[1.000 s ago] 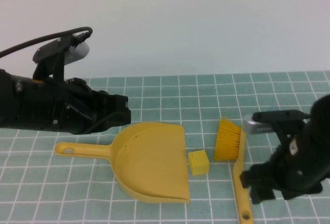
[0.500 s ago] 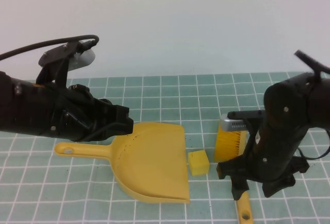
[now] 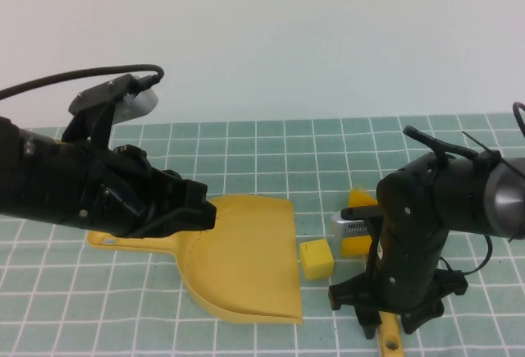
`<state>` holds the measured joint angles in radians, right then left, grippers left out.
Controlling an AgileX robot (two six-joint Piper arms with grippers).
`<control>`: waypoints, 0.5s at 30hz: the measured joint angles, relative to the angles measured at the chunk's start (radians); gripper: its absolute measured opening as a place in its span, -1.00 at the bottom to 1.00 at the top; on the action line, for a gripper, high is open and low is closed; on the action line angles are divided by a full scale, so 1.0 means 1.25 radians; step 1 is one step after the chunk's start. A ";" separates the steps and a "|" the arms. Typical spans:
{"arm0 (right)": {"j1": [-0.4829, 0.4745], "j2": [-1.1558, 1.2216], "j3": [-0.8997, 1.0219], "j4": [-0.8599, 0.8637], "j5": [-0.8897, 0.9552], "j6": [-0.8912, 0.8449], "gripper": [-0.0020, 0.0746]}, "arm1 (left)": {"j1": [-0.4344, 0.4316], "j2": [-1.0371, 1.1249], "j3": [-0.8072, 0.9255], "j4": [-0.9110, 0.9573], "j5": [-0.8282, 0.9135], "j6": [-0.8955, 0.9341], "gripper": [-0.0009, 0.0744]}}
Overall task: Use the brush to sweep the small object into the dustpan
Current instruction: Pick up the broom from the table
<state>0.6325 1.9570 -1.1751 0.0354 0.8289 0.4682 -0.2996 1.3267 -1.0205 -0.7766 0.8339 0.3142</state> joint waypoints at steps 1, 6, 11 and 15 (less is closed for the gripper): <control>0.000 0.000 0.000 -0.006 0.002 0.004 0.09 | 0.000 0.000 0.000 0.000 0.001 0.000 -0.98; 0.000 0.000 -0.001 -0.020 0.009 0.009 -0.41 | 0.000 0.000 0.000 0.000 0.006 0.000 -0.98; 0.000 0.000 -0.003 -0.020 0.018 0.009 -0.45 | 0.000 0.000 0.000 0.000 0.006 0.002 -0.98; 0.000 -0.046 -0.003 -0.049 0.021 0.023 -0.45 | 0.000 0.000 0.000 -0.025 0.006 -0.002 -0.97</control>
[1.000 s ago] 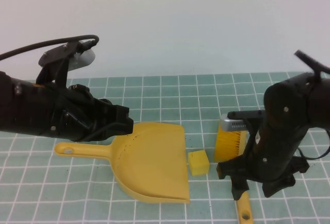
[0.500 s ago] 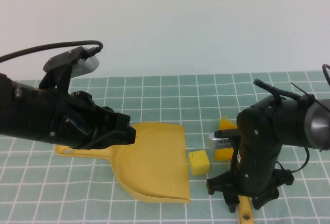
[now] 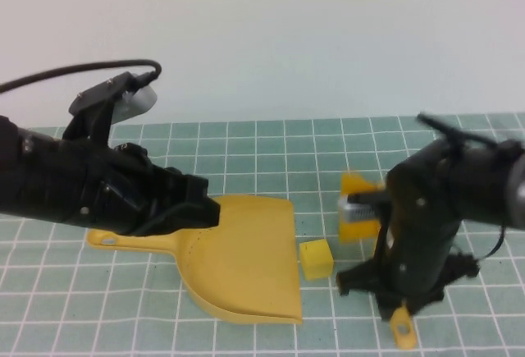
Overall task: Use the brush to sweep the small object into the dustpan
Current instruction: Pick up the broom from the table, then hand over the broom
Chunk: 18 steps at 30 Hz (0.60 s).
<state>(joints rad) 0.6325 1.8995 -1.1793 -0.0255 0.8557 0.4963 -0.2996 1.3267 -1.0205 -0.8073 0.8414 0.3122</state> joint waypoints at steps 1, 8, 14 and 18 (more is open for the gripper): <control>0.000 -0.025 0.000 -0.014 0.000 0.003 -0.45 | 0.000 0.000 0.000 -0.017 0.000 0.000 -0.97; 0.000 -0.189 -0.046 -0.064 0.090 -0.093 -0.45 | 0.000 -0.001 0.000 -0.216 0.003 0.002 -0.98; 0.000 -0.276 -0.050 -0.064 0.191 -0.159 -0.45 | 0.000 0.037 0.000 -0.373 -0.011 0.093 -0.98; 0.000 -0.316 -0.050 -0.061 0.223 -0.178 -0.45 | 0.000 0.107 0.000 -0.543 0.006 0.148 -0.98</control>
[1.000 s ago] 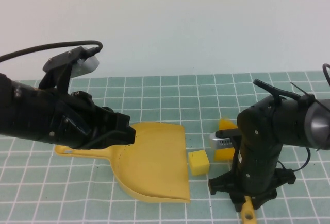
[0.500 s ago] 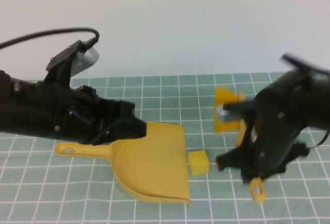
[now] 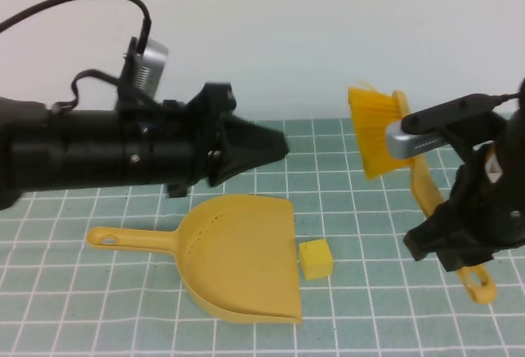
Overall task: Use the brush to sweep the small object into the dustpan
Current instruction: Hand over the broom
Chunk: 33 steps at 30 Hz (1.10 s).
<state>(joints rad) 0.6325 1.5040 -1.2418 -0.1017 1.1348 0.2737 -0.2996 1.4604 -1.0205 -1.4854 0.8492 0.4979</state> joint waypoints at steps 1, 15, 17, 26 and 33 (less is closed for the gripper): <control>0.000 -0.009 0.000 0.000 0.009 -0.004 -0.45 | 0.000 0.019 0.000 -0.047 0.014 0.017 -0.96; 0.000 -0.054 0.000 0.093 0.049 -0.082 -0.45 | -0.006 0.228 -0.026 -0.196 0.140 0.086 0.34; 0.000 -0.054 0.000 0.112 0.048 -0.092 -0.45 | -0.019 0.234 -0.045 -0.196 0.130 0.094 0.44; 0.000 -0.054 0.000 0.152 0.030 -0.131 -0.45 | -0.086 0.266 -0.169 -0.197 0.055 0.096 0.53; 0.000 -0.054 0.000 0.154 0.030 -0.133 -0.45 | -0.126 0.323 -0.221 -0.198 0.051 0.063 0.42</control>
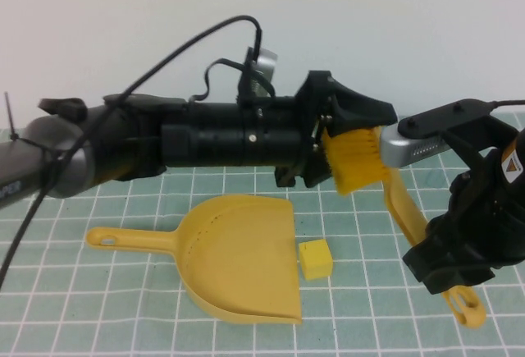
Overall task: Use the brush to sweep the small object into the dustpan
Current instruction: Hand over the broom
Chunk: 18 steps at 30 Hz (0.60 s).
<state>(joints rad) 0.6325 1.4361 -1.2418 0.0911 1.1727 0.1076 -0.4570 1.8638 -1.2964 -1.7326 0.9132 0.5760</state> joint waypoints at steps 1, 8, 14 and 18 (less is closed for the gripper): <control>0.000 0.000 0.000 0.000 0.000 0.000 -0.45 | -0.007 0.006 -0.002 0.000 0.000 -0.001 0.25; 0.000 0.000 0.000 0.005 0.000 0.000 -0.45 | -0.018 0.013 -0.004 0.000 -0.016 -0.007 -0.16; 0.000 0.000 0.000 0.013 0.004 0.000 -0.46 | -0.018 0.013 -0.004 0.003 -0.016 0.014 -0.55; 0.000 0.000 0.000 0.016 0.004 0.000 -0.46 | -0.018 0.013 -0.004 0.003 -0.014 0.014 -0.55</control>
<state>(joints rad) 0.6325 1.4361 -1.2418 0.1109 1.1782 0.1071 -0.4795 1.8797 -1.3013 -1.7288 0.8954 0.5934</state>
